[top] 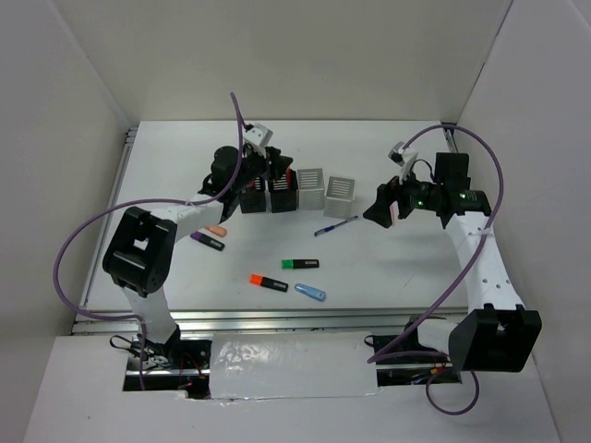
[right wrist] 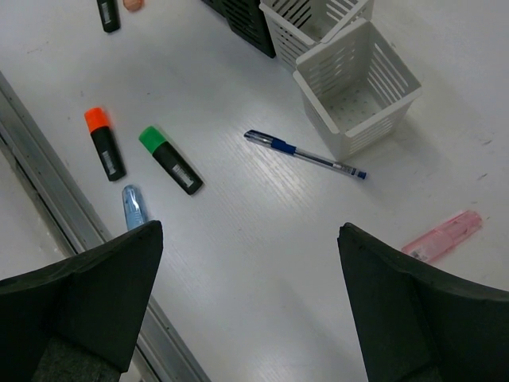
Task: Sort the stationery into containers
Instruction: Place the pen in the storage box, then pick up the pen from the center of the board.
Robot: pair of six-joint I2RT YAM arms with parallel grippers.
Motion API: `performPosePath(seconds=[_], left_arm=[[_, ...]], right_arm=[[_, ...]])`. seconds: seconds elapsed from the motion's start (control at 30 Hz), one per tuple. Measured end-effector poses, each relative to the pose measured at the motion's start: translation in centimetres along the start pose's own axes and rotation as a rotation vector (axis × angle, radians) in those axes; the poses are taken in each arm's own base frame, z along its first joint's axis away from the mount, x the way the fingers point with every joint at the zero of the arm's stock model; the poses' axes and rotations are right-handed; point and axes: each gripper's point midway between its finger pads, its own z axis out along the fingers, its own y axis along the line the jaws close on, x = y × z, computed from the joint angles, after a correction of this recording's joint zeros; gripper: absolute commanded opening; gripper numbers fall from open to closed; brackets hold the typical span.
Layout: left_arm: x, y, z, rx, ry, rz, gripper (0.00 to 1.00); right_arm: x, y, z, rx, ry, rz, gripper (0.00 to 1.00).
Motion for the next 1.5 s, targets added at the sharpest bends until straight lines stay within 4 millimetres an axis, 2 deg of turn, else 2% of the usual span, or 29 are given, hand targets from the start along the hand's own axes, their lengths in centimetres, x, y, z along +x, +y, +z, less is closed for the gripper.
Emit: performPosePath(seconds=[0.13,0.23,0.3,0.37,0.4,0.43,0.5,0.53,0.57,0.6,0.63,0.7,0.77,0.9,0.97,1.1,1.23,1.5], left_arm=[[1.3,0.5,-0.5,-0.014,0.027,-0.01,0.59],[1.6,1.0,-0.9,-0.027,0.048,-0.034,0.6],[0.8,1.7,-1.5,-0.043,0.062,-0.078,0.61],[-1.5,3.1,-1.9,-0.049,0.076,-0.122,0.63],[-3.3,4.1,-1.9,-0.05,0.077,-0.14,0.63],[-5.6,4.9,-2.0,-0.038,0.078,-0.148,0.62],[-11.4,6.7,-3.2,-0.014,0.033,-0.13,0.64],[-13.9,7.4,-4.5,-0.001,0.006,-0.126,0.72],[-15.7,7.8,-6.1,0.011,-0.011,-0.123,0.84],[-16.7,8.2,-7.7,0.015,-0.016,-0.132,0.91],[-17.5,8.6,-9.6,0.016,-0.02,-0.144,0.93],[-17.6,9.3,-12.5,0.008,-0.002,-0.18,0.96],[-16.6,9.7,-14.5,0.0,0.028,-0.232,0.97],[-13.4,9.2,-16.4,-0.002,0.098,-0.318,0.97],[-11.6,8.7,-17.3,-0.006,0.134,-0.364,0.97],[-9.9,7.5,-18.6,-0.005,0.162,-0.402,0.97],[-9.6,6.9,-18.9,0.0,0.168,-0.412,0.97],[-9.6,6.7,-18.9,0.005,0.169,-0.427,0.97]], right_arm=[[-0.4,0.0,0.3,-0.007,0.004,-0.021,0.95],[-0.6,0.2,0.7,-0.011,0.015,-0.073,0.85],[-0.9,0.7,1.2,-0.032,0.035,-0.134,0.76],[-1.6,1.8,2.1,-0.085,0.068,-0.229,0.7],[-2.0,2.4,2.6,-0.114,0.086,-0.28,0.68],[-2.4,2.9,3.2,-0.144,0.106,-0.33,0.64],[-2.7,3.7,4.8,-0.206,0.149,-0.43,0.62],[-2.4,4.2,5.9,-0.242,0.183,-0.475,0.59],[-1.8,4.4,6.8,-0.27,0.22,-0.505,0.58],[-1.0,4.7,7.7,-0.297,0.259,-0.53,0.57],[0.0,4.8,8.7,-0.323,0.307,-0.555,0.56],[2.4,4.7,10.6,-0.369,0.416,-0.592,0.56],[4.6,4.4,12.5,-0.404,0.511,-0.626,0.58],[7.6,3.3,15.3,-0.419,0.661,-0.695,0.61],[7.9,2.6,16.6,-0.406,0.7,-0.733,0.61],[7.7,1.3,18.3,-0.366,0.738,-0.808,0.62],[8.1,0.7,18.4,-0.347,0.786,-0.888,0.62],[9.6,1.5,18.7,-0.378,0.849,-1.0,0.62]])
